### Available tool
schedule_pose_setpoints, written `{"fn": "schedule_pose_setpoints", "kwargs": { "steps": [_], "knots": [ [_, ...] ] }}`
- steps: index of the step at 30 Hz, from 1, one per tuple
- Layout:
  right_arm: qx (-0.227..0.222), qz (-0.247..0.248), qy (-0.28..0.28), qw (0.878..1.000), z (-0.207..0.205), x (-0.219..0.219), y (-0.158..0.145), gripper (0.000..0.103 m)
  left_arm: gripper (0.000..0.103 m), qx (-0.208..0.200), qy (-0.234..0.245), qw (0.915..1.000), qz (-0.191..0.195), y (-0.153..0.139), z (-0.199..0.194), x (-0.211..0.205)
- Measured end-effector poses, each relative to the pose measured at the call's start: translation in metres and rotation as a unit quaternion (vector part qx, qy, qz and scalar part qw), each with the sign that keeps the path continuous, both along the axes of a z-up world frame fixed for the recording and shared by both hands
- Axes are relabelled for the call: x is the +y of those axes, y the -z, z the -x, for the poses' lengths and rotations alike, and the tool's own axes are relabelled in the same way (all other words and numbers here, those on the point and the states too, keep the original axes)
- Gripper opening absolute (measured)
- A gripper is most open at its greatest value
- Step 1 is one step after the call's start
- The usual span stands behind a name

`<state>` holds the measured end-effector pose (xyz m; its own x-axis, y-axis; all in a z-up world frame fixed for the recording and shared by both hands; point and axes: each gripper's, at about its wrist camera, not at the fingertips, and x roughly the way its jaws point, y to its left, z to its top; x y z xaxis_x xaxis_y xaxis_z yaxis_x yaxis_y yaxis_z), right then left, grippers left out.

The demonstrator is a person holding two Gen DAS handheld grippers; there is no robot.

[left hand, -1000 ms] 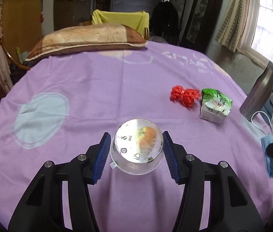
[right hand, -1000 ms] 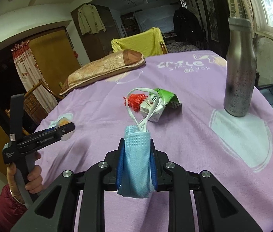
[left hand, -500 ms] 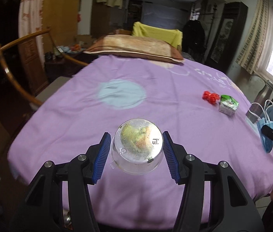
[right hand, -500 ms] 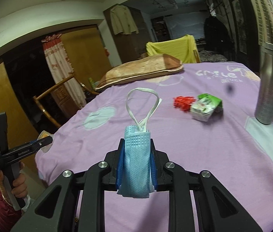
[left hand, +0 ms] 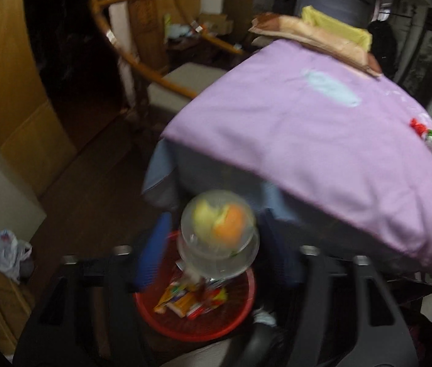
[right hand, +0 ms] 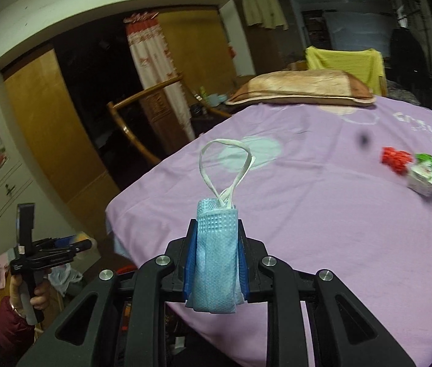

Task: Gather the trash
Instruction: 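Carry the jelly cup and blue mask to the red wastebasket and release them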

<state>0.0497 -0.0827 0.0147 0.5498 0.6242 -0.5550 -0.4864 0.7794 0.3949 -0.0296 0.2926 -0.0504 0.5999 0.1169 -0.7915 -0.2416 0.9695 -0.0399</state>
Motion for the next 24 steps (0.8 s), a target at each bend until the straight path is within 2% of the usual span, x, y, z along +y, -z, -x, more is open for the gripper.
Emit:
{"fn": "schedule_pose_setpoints", "kwargs": {
  "steps": [2,8,15,17,19,21,24],
  "knots": [
    [0.0,0.007,-0.025,1.0,0.003,0.027,-0.004,0.023,0.088,-0.004,-0.024,0.9997,-0.001,0.002,0.001,0.017],
    [0.012,0.017,-0.116,0.993,0.02,0.107,-0.006,0.023,0.096,-0.052,-0.076,0.9957,0.007,-0.007,0.014,0.056],
    [0.062,0.048,-0.237,0.968,0.042,0.212,0.014,0.024,0.096,-0.076,-0.163,0.9832,-0.033,-0.006,0.028,0.096],
    [0.065,0.053,-0.268,0.96,0.048,0.239,0.015,0.028,0.096,-0.078,-0.171,0.9818,-0.023,-0.004,0.032,0.107],
    [0.064,0.054,-0.286,0.955,0.054,0.256,0.013,0.043,0.096,-0.08,-0.173,0.9815,-0.013,-0.004,0.034,0.115],
    [0.061,0.053,-0.29,0.953,0.06,0.262,0.011,0.048,0.096,-0.083,-0.178,0.9803,-0.014,-0.004,0.036,0.12],
    [0.064,0.05,-0.291,0.953,0.057,0.265,0.01,0.049,0.096,-0.084,-0.187,0.9782,-0.033,-0.005,0.034,0.117]
  ]
}}
